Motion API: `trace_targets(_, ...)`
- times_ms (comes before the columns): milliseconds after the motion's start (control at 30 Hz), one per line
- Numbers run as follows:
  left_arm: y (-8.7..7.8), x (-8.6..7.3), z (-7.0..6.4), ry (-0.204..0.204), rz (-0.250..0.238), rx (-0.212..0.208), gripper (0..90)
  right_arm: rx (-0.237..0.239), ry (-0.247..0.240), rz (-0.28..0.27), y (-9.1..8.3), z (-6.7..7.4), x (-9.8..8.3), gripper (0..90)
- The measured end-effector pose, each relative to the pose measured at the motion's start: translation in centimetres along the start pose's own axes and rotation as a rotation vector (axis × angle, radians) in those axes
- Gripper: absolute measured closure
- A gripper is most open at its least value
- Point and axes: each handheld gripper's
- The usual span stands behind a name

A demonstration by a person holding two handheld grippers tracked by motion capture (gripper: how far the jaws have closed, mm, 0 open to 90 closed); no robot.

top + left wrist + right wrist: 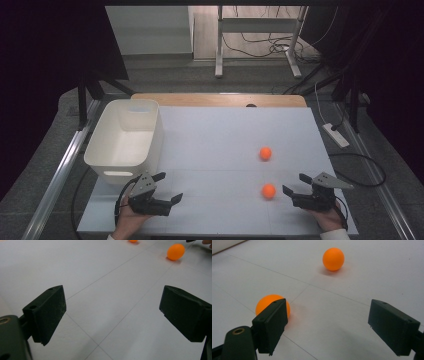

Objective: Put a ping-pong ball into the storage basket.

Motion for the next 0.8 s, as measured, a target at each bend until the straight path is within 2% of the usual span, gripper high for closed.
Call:
trace_targets(267,1.0,1.0,-0.5,-0.005,0.025,-0.006,8.1,-0.002,-0.004,0.002,0.2,0.0,0.2,16.1)
trace_targets(567,1.8,2.4,-1.2,0.013,0.029,-0.030,8.1,-0.001,-0.004,-0.008,0.3,0.0,0.4,16.2)
trace_targets(800,2.3,2.8,-1.3,0.005,0.036,-0.039,8.1,-0.006,0.002,-0.011,0.3,-0.1,0.5,16.3)
Point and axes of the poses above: each handheld gripper's, and its own axes: y roughly forward along the jaws, x roughly out of its top, z roughly to its left, and after that the axes turned 7 degrees about z, right-handed
